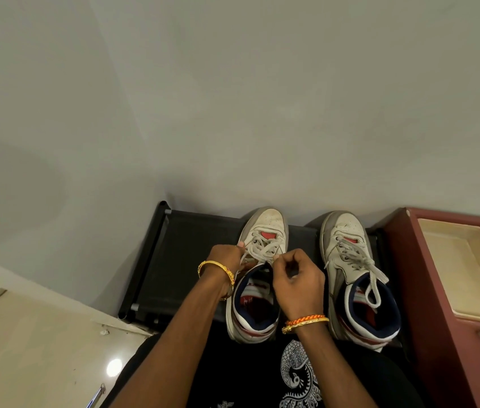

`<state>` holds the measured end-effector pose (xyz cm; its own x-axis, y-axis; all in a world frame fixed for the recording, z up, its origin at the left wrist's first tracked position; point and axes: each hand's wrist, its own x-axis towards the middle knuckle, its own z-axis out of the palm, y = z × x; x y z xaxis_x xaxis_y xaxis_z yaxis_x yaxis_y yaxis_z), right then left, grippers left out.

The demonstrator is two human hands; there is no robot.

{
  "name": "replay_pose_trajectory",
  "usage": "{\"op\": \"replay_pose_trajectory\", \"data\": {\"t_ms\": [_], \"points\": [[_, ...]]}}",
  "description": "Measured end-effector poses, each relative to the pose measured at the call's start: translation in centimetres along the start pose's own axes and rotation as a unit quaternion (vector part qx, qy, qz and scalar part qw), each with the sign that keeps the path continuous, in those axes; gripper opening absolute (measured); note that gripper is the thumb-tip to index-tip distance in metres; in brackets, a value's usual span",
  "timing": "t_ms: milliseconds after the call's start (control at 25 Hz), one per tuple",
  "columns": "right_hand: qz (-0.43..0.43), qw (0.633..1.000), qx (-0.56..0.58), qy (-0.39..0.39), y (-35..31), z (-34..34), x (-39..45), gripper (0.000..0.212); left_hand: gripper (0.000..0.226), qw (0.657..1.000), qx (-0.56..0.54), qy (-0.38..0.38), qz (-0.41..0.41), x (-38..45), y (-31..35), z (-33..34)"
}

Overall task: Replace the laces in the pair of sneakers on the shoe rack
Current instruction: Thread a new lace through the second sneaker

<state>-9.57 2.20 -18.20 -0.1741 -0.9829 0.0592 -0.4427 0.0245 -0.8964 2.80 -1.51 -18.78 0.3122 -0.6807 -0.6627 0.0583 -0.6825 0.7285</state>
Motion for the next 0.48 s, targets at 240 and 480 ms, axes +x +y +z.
{"op": "replay_pose_trajectory", "data": {"t_ms": [240,480], "points": [[0.015,0.977,-0.204,0.063,-0.3,-9.2,0.1,0.012,0.018,0.901,0.206,0.124,0.362,-5.8,-2.4,-1.7],[0.257,0.815,-0.456,-0.248,2.7,-10.8,-1.0,0.037,0.06,0.733,0.619,-0.027,0.282,-8.6,-5.8,-0.3]]}}
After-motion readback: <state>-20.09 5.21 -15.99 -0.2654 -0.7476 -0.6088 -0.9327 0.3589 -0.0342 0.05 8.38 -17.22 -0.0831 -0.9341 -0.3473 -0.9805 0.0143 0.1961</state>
